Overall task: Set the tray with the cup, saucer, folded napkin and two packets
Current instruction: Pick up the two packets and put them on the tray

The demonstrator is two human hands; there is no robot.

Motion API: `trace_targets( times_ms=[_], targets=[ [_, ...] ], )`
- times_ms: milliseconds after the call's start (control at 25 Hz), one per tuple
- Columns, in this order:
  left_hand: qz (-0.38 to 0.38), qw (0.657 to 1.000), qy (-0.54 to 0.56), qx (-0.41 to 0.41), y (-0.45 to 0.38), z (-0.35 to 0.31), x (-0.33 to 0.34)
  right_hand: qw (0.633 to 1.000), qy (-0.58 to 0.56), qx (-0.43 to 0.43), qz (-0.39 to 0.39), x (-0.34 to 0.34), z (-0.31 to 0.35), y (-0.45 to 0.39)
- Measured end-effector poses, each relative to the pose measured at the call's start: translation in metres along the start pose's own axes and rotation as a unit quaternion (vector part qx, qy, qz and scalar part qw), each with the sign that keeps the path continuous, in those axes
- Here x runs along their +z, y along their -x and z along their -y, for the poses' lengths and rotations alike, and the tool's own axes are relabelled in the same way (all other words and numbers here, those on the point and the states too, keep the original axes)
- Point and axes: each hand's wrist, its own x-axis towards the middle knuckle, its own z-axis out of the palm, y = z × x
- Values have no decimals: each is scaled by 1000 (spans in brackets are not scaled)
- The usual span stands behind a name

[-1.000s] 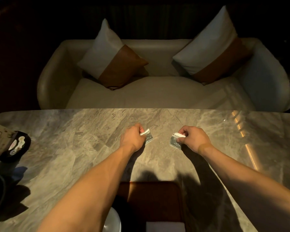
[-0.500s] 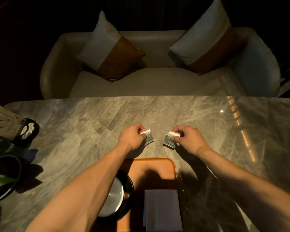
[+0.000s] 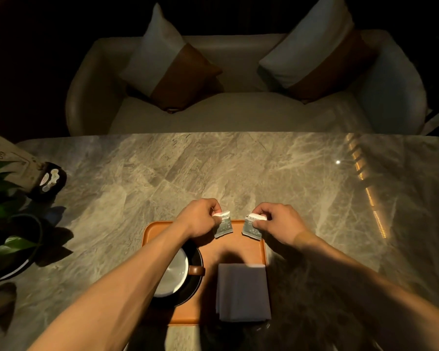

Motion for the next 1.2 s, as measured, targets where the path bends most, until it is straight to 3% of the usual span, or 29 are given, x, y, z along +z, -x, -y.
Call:
trace_targets(
  times_ms=[360, 480, 680, 960, 1200],
  targets=[
    [86, 996, -32, -10, 2, 0, 19, 996, 39, 15, 82, 19, 5, 1],
    [83, 993, -78, -15, 2, -1, 25, 994, 94, 4, 62, 23, 6, 1],
    [-1, 975, -223, 24, 8, -7, 34, 972, 227, -65, 18, 34, 3, 3],
    [-36, 961, -268, 64, 14, -1, 34, 965, 234, -112, -38, 41, -5, 15],
    [-2, 947, -303, 107, 21, 7, 36, 962, 247, -115, -38, 44, -9, 21]
  ],
)
